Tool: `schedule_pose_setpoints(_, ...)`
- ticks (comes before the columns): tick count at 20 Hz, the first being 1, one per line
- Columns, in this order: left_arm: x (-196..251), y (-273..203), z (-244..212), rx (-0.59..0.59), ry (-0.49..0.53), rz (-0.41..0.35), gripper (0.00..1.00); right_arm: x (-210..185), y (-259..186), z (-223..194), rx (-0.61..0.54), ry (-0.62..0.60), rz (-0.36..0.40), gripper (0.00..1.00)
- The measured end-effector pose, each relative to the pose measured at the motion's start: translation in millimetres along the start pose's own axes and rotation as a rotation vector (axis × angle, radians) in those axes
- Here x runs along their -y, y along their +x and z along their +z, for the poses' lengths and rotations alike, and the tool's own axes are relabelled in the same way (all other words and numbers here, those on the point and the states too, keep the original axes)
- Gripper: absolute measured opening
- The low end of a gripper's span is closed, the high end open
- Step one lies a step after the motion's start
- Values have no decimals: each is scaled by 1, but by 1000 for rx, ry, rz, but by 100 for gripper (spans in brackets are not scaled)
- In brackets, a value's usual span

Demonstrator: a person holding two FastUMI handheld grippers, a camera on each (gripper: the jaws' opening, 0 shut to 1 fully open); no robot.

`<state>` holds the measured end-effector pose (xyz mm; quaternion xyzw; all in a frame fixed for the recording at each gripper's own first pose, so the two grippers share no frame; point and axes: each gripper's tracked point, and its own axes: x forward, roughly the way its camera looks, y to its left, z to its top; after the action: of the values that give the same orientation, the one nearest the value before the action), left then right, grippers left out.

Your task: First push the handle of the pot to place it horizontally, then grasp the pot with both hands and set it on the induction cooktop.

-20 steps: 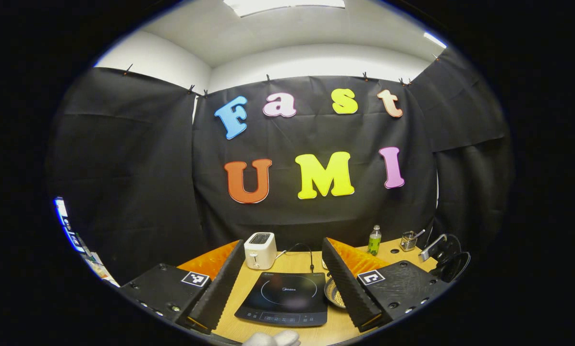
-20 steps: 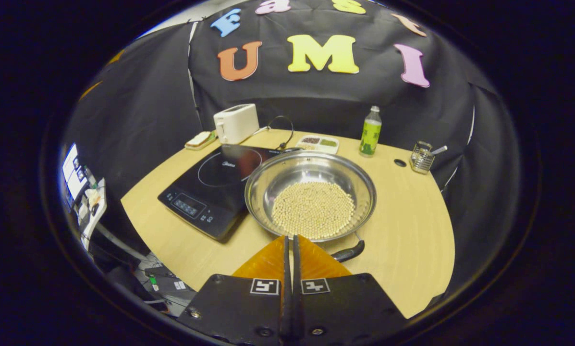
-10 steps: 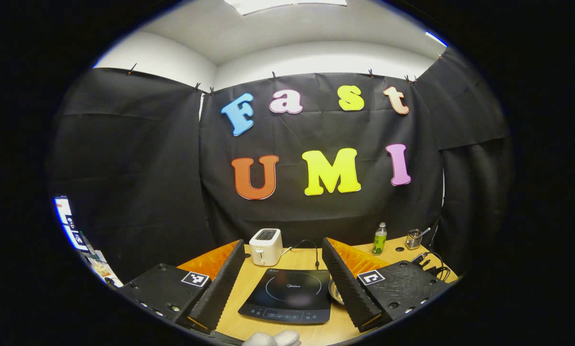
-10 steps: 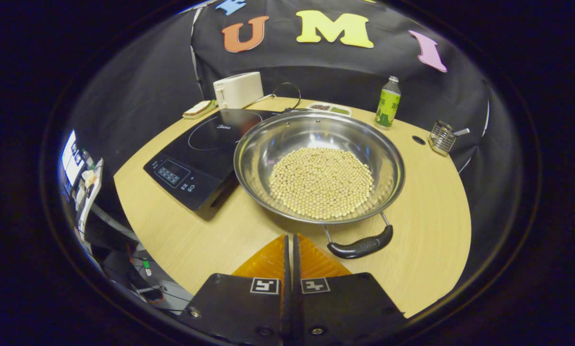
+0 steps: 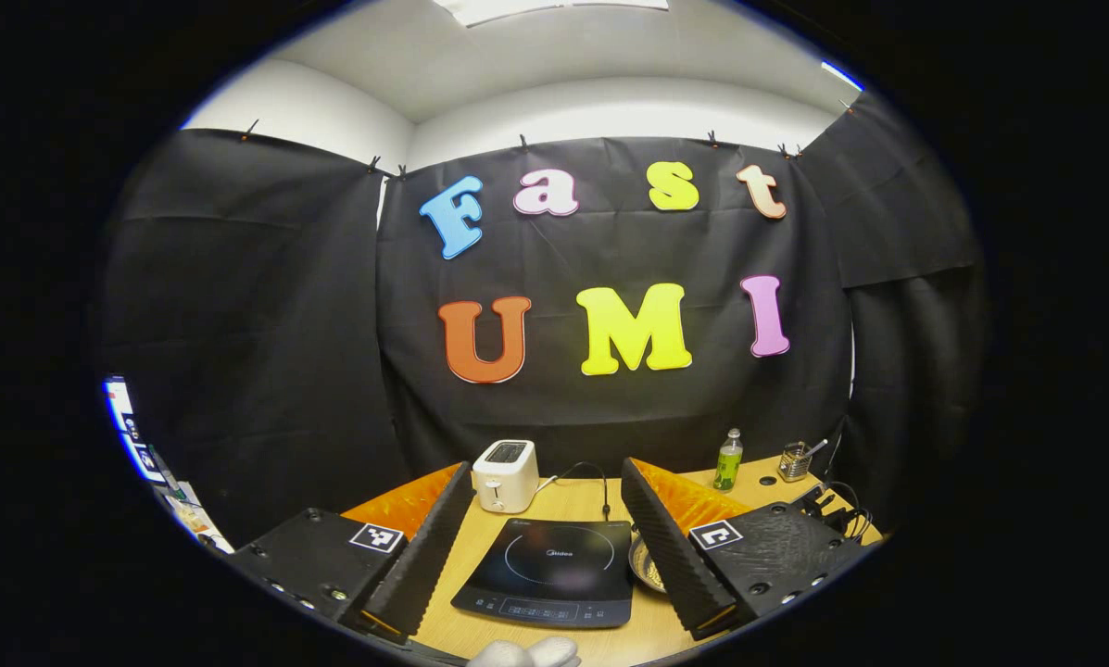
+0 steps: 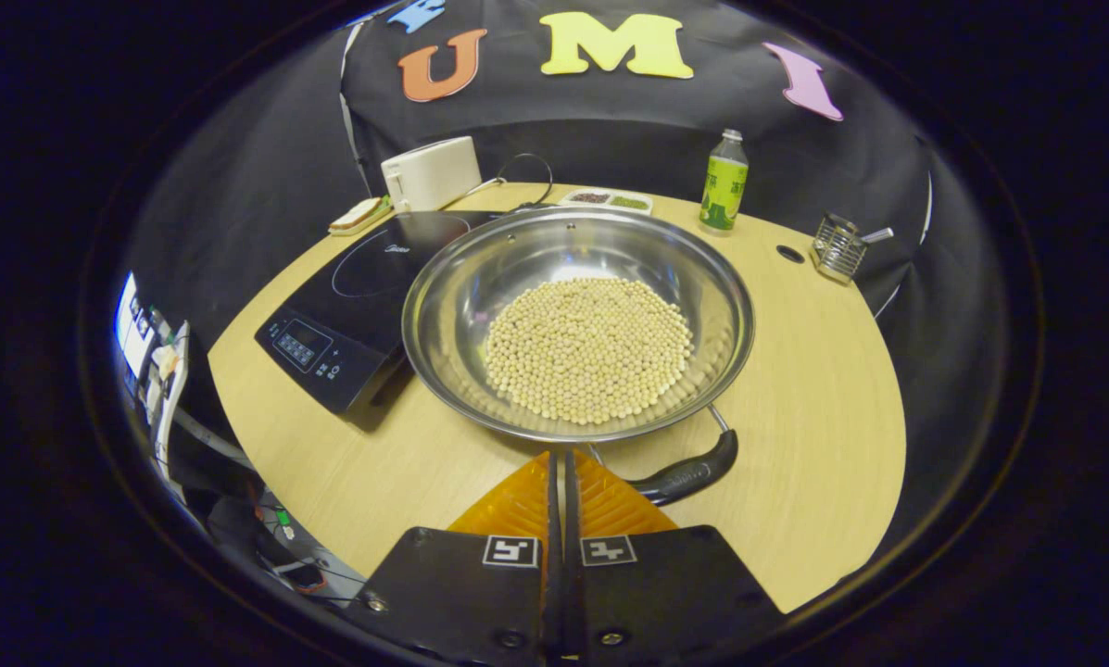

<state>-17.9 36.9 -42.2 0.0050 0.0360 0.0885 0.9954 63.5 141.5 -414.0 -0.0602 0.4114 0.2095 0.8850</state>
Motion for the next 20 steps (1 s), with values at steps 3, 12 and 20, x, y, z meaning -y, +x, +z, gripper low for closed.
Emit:
schedule_pose_setpoints(3, 4, 4, 0, 1, 1, -10, 96, 3, 1, 0, -5, 0, -2, 0)
schedule_pose_setpoints(12, 15, 11, -2, -9, 9, -3, 96, 22, 1, 2, -10, -13, 7, 4)
schedule_pose_setpoints(20, 30, 14, -2, -33, -2, 85, 96, 54, 2, 7, -14, -40, 59, 4)
